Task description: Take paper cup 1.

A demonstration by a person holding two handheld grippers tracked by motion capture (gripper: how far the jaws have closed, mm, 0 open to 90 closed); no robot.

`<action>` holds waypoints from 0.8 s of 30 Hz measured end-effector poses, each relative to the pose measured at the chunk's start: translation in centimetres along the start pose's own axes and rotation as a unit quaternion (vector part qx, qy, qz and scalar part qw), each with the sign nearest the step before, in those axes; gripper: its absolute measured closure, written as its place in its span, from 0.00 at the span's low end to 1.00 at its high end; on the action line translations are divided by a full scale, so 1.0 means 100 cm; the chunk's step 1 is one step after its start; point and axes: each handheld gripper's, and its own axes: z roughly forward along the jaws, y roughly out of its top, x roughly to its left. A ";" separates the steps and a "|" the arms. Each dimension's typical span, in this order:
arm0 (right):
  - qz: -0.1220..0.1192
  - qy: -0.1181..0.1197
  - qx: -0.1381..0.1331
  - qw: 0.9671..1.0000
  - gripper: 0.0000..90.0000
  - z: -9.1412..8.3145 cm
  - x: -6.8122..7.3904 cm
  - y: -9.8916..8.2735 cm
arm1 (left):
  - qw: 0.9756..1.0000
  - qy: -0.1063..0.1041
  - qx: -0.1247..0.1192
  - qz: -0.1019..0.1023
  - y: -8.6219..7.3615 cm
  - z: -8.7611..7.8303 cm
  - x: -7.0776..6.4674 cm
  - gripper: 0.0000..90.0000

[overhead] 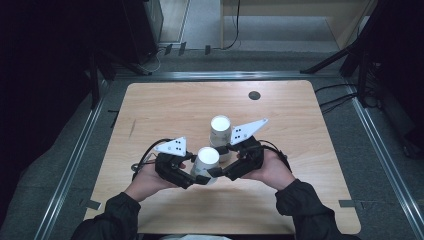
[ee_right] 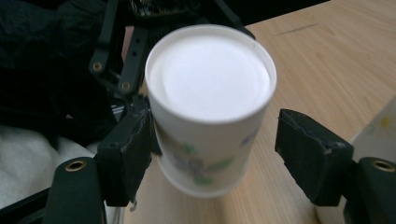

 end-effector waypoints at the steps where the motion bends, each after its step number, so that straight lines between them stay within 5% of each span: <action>1: -0.005 -0.007 0.002 1.000 0.30 -0.002 0.001 -0.002 | 1.000 0.001 0.005 0.002 0.001 -0.002 0.001 0.33; 8: -0.011 -0.037 0.018 0.999 0.31 -0.009 0.006 -0.020 | 0.998 0.005 0.055 0.007 0.009 -0.004 0.006 0.34; 14: -0.013 -0.056 0.030 0.998 0.32 -0.010 0.010 -0.039 | 0.991 0.004 0.131 0.030 0.010 0.005 0.008 0.34; 24: -0.024 -0.051 0.041 0.998 0.32 0.001 0.010 -0.043 | 0.980 0.021 0.190 0.054 0.007 0.019 0.008 0.34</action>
